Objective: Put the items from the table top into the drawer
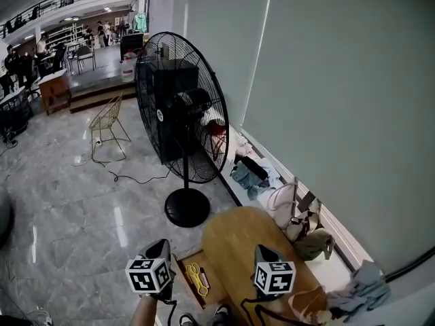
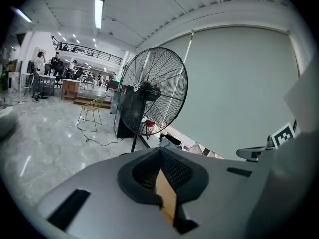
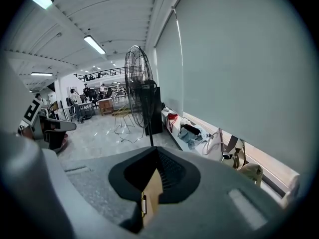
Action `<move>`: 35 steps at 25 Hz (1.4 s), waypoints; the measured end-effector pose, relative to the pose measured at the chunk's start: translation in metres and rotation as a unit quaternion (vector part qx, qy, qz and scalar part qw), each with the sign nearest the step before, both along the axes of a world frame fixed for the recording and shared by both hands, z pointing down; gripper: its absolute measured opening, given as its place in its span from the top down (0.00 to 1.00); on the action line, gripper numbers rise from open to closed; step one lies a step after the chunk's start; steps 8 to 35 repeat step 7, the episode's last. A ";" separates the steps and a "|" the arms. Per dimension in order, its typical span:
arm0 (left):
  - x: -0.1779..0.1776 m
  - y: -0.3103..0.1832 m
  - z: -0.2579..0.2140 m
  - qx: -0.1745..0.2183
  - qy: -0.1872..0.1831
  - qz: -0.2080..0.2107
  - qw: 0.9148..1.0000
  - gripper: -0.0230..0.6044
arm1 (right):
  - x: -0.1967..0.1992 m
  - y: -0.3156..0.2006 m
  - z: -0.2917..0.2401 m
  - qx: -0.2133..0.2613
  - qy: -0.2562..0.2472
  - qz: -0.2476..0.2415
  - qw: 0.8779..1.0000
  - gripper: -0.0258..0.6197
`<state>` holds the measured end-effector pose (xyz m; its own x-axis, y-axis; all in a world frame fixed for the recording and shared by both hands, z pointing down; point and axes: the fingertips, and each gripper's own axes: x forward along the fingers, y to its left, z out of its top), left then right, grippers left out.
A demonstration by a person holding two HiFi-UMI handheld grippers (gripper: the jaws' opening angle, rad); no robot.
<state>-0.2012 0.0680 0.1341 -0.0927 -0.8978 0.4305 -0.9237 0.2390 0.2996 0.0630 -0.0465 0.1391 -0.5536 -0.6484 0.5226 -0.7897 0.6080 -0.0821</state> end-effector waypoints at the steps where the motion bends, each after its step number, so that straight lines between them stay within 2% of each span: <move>1: 0.000 0.000 0.000 0.000 0.000 0.000 1.000 0.97 | 0.000 -0.001 0.001 0.000 0.000 0.000 1.000 0.95; 35: 0.001 0.002 0.000 -0.002 -0.001 -0.001 1.000 0.97 | 0.002 -0.001 0.001 -0.002 0.000 0.002 1.000 0.95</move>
